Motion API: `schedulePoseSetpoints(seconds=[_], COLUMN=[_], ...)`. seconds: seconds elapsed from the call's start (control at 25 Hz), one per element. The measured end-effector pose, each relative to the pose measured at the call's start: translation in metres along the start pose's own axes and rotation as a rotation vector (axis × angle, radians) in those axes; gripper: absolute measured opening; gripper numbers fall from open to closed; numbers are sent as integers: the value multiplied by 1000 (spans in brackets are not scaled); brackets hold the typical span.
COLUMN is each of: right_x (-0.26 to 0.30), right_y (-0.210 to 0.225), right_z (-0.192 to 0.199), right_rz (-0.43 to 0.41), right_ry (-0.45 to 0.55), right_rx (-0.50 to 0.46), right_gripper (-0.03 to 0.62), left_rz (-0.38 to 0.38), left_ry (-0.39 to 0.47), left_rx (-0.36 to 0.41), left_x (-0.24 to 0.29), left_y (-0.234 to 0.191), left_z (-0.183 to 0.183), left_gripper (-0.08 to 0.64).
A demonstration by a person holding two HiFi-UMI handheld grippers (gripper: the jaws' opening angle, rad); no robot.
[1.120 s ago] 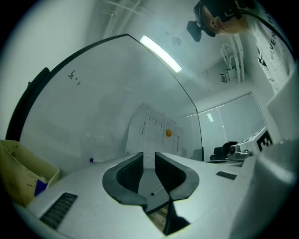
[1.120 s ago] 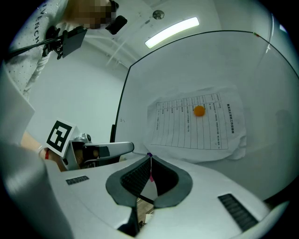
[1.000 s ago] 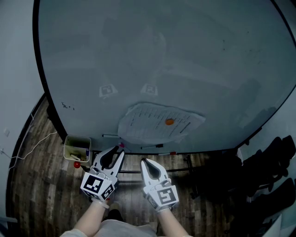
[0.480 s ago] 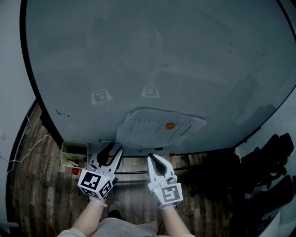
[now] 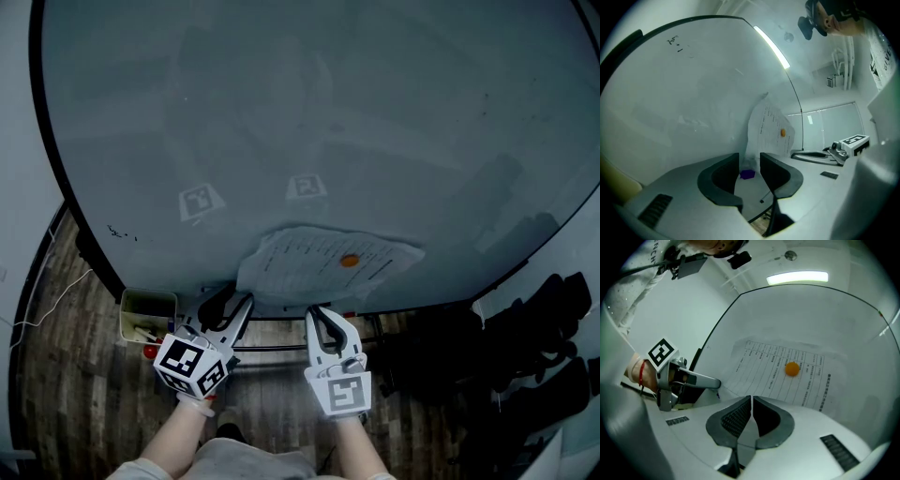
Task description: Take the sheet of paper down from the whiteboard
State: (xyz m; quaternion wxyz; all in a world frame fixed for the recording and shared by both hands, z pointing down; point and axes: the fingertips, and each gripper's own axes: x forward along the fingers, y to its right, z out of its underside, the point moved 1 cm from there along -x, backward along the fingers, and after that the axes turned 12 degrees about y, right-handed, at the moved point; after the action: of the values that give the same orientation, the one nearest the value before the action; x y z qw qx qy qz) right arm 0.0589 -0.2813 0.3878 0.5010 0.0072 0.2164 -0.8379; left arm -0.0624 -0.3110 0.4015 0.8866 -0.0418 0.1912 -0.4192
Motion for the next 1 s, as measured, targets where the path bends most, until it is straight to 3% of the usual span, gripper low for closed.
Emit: schedulePoseSetpoints(seconds=[0.2,0.36,0.44,0.8,1.0], right_x=[5,10,13,25,35], right_y=[26,44,53,75,76], right_z=[-10,-24,-27,-28,-31], right_rz=[4,-9,-14,-80,-104], right_ry=[-178,-255,-289,-441,-453], right_rx=[-408,-714,-788,-1103,-1174], right_gripper=[21,34,117,161,161], left_rz=[29,50,61,103,125], left_ry=[-18,-18,-13,-4,5], left_rx=[-24,-39,-47,-104,-133], left_x=[5,9,9,11,15], left_y=[4,8,9,17,22], left_z=[3,3,3,4,4], left_gripper=[138,138,138,135,124])
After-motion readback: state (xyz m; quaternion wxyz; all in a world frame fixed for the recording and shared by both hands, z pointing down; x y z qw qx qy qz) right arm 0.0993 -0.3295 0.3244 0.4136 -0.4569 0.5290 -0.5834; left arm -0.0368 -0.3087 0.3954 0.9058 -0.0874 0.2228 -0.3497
